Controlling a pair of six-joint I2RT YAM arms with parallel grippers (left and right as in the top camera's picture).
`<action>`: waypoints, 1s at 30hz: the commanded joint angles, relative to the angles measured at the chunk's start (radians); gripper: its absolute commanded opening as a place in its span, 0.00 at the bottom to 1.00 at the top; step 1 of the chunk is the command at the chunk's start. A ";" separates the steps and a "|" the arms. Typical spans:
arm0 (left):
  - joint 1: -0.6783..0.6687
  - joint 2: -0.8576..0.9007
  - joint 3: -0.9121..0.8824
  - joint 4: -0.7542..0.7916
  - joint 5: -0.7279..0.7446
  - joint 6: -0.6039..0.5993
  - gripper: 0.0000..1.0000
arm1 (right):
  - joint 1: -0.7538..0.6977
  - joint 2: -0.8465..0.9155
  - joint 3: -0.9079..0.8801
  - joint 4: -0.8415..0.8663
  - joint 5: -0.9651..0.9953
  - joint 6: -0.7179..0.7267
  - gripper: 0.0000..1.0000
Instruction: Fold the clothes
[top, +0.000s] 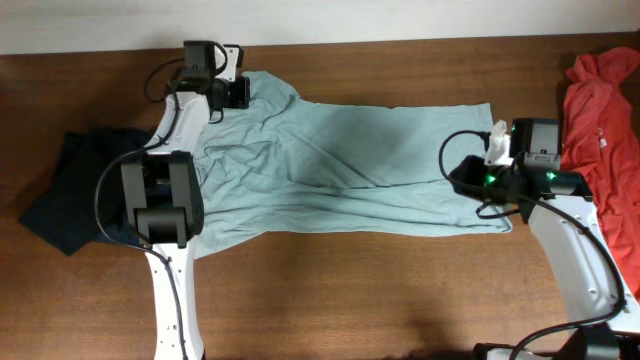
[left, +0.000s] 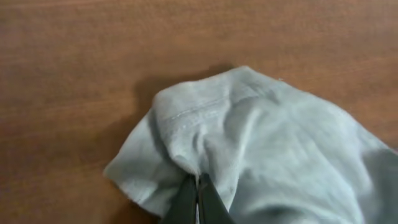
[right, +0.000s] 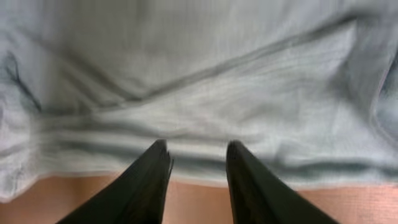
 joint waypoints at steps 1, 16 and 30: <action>-0.003 -0.082 0.097 -0.089 0.026 0.023 0.00 | -0.030 -0.010 0.015 0.058 0.025 0.014 0.37; -0.013 -0.218 0.181 -0.535 0.026 0.042 0.00 | -0.252 0.296 0.016 0.357 -0.241 0.033 0.41; -0.012 -0.219 0.181 -0.847 -0.024 0.043 0.00 | -0.252 0.391 0.016 0.467 -0.369 0.030 0.41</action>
